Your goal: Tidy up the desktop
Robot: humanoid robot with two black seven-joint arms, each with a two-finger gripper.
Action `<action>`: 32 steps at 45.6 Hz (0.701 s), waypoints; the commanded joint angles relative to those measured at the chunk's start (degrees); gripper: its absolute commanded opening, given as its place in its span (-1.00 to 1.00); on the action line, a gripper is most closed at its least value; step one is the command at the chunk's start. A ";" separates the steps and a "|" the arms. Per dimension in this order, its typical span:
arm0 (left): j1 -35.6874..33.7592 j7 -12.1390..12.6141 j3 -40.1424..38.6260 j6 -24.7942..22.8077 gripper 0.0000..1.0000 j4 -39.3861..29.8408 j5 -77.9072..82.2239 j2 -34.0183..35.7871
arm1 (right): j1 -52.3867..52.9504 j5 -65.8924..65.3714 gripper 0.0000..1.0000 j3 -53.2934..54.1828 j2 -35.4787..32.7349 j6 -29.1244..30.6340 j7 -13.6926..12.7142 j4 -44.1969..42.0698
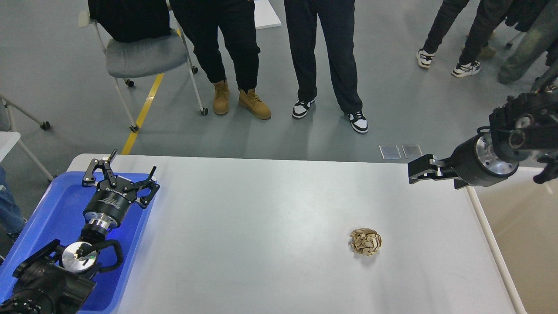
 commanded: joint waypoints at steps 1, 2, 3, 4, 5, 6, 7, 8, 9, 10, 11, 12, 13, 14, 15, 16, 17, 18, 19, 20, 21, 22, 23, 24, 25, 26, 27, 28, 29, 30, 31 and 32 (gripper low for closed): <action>0.06 0.00 0.00 0.00 1.00 0.00 0.02 -0.05 | 6.18 0.27 1.00 -0.82 2.33 4.85 0.02 2.77; 0.06 0.00 0.00 0.00 1.00 0.00 0.02 -0.05 | 6.62 0.27 1.00 -0.82 2.50 5.03 0.02 2.95; -0.03 0.00 0.00 0.00 1.00 0.00 0.02 -0.05 | 7.06 0.27 1.00 -0.91 2.68 5.12 0.02 3.12; -0.03 0.00 0.00 0.00 1.00 -0.08 0.02 -0.05 | 7.50 0.27 1.00 -0.91 3.11 5.20 0.02 3.39; 0.05 0.00 0.00 0.00 1.00 0.00 0.02 -0.05 | 7.94 0.27 1.00 -0.91 3.55 5.29 0.02 3.65; 0.06 0.00 0.00 0.00 1.00 -0.08 0.02 -0.05 | 8.38 0.27 1.00 -0.91 3.91 5.64 0.02 3.91; 0.06 0.00 0.00 0.00 1.00 -0.09 0.02 -0.05 | 8.65 0.27 1.00 -0.91 4.26 6.08 0.02 4.09; -0.03 0.00 0.00 0.00 1.00 -0.09 0.02 -0.05 | 8.91 0.27 1.00 -0.91 4.52 6.52 0.02 4.18; -0.03 0.00 0.00 0.00 1.00 -0.09 0.02 -0.05 | 9.09 0.27 1.00 -0.91 4.70 7.04 0.02 4.27; -0.03 0.00 0.00 0.00 1.00 -0.09 0.02 -0.05 | 9.18 0.18 1.00 -1.00 5.05 7.83 0.02 4.35; 0.05 0.00 0.00 0.00 1.00 -0.09 0.02 -0.05 | 9.26 0.18 1.00 -1.00 5.40 8.54 0.02 4.44; 0.06 0.00 0.00 0.00 1.00 -0.09 0.02 -0.05 | 9.53 0.18 1.00 -1.00 5.66 9.33 0.02 4.53; -0.03 0.00 0.00 0.00 1.00 0.00 0.02 -0.05 | 9.96 0.18 1.00 -1.00 6.02 10.12 0.02 4.71; 0.05 0.00 0.00 0.00 1.00 0.00 0.02 -0.05 | 10.40 0.18 1.00 -1.00 6.37 10.82 0.02 4.88; 0.06 0.00 0.00 0.00 1.00 0.00 0.02 -0.05 | 11.02 0.18 1.00 -1.00 6.54 11.44 0.02 4.97; 0.06 0.00 0.00 0.00 1.00 -0.08 0.02 -0.05 | 11.63 0.18 1.00 -0.91 6.72 11.97 0.02 5.14; 0.06 0.00 0.00 0.00 1.00 0.00 0.02 -0.05 | 12.16 0.18 1.00 -0.91 6.90 12.41 0.02 5.41; 0.06 0.00 0.00 0.00 1.00 0.00 0.02 -0.05 | 12.77 0.18 1.00 -0.82 6.98 12.85 0.02 5.50; 0.06 0.00 0.00 0.00 1.00 0.00 0.02 -0.05 | 13.22 0.18 1.00 -0.82 7.16 13.29 0.02 5.50; 0.06 0.00 0.00 0.00 1.00 0.00 0.02 -0.05 | 13.66 0.18 1.00 -0.82 7.25 13.81 0.02 5.50; 0.06 0.00 0.00 0.00 1.00 0.00 0.02 -0.05 | 14.18 0.18 1.00 -0.82 7.25 14.34 0.02 5.50; 0.06 0.00 0.00 0.00 1.00 0.00 0.02 -0.05 | 14.62 0.18 1.00 -0.82 7.34 14.87 0.02 5.50; 0.06 0.00 0.00 0.00 1.00 0.00 -0.07 -0.05 | 15.32 0.18 1.00 -0.82 7.77 15.65 0.02 5.50; 0.06 0.00 0.00 0.00 1.00 0.00 0.02 -0.05 | 15.59 0.18 1.00 -0.74 8.12 16.01 0.02 5.50; 0.06 0.00 0.00 0.00 1.00 0.00 0.02 -0.05 | 15.85 0.18 1.00 -0.74 8.39 16.45 0.02 5.50; 0.06 0.00 0.00 0.00 1.00 0.00 0.02 -0.05 | 16.12 0.18 1.00 -0.74 8.57 16.89 0.02 5.50; 0.06 0.00 0.00 0.00 1.00 0.00 0.02 -0.05 | 16.12 0.18 1.00 -0.74 8.83 17.24 0.02 5.50; 0.06 0.00 0.00 0.00 1.00 0.00 0.02 -0.05 | 16.12 0.18 1.00 -0.74 9.09 17.51 0.02 5.50; 0.06 0.00 0.00 0.00 1.00 0.00 -0.07 -0.05 | 16.12 0.18 1.00 -0.65 9.44 17.60 0.02 5.50; 0.06 0.00 0.00 0.00 1.00 0.00 0.02 -0.05 | 16.12 0.18 1.00 -0.56 9.97 17.68 0.02 5.50; 0.06 0.00 0.00 0.00 1.00 0.00 0.02 -0.05 | 16.12 0.18 1.00 -0.47 10.41 17.68 0.02 5.41; 0.06 0.00 0.00 0.00 1.00 0.00 0.02 -0.05 | 16.03 0.18 1.00 -0.39 10.76 17.60 0.02 5.32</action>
